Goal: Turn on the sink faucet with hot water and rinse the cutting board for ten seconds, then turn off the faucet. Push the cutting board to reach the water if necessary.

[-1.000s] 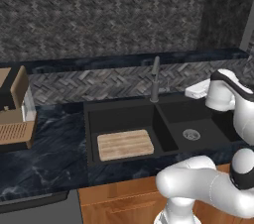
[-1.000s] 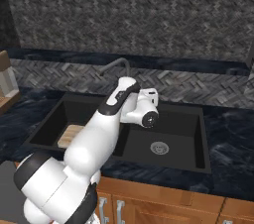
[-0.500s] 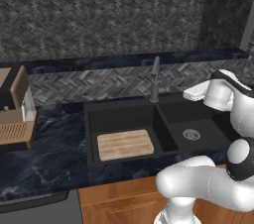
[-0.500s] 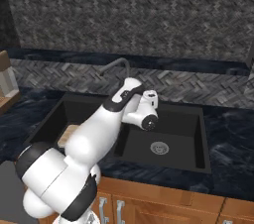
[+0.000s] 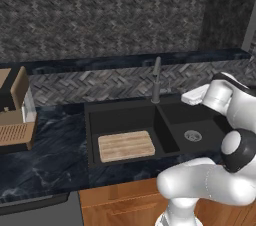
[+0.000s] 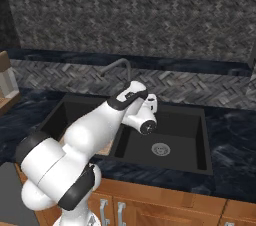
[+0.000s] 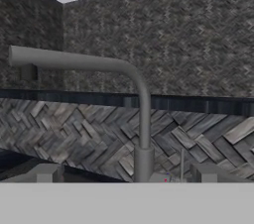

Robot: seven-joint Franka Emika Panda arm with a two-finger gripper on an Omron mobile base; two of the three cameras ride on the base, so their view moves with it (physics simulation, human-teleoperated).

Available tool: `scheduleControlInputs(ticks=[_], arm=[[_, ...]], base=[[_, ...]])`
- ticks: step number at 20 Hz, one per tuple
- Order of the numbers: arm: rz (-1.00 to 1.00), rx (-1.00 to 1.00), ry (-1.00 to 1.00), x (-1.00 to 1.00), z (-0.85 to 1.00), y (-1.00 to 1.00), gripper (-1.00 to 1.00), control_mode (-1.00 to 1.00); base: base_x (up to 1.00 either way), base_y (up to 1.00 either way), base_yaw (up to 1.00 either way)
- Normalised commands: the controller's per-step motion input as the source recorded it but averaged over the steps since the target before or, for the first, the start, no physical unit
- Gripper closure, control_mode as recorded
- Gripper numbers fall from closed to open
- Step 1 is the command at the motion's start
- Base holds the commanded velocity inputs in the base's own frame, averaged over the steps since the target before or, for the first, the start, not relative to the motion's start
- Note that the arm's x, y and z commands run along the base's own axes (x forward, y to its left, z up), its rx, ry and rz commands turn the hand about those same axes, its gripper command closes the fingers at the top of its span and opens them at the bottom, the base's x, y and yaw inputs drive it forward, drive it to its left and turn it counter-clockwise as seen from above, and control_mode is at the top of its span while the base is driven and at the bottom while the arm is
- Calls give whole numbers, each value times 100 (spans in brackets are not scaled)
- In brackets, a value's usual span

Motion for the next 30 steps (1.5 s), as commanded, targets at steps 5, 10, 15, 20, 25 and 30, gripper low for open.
scheduleControlInputs(ticks=[5, 10, 15, 20, 25, 30], arm=[[-2, 0, 0, 6, -1, 12, -100, -100], [-1, 0, 0, 16, 0, 3, -100, -100], [-2, 0, 0, 14, 0, 0, -100, -100], [0, 0, 0, 1, 0, 0, -100, -100], [0, 0, 0, 0, 0, 0, -100, -100], [0, 0, 0, 0, 0, 0, -100, -100]], base=[[0, 0, 0], [0, 0, 0], [0, 0, 0], [0, 0, 0], [0, 0, 0], [0, 0, 0]])
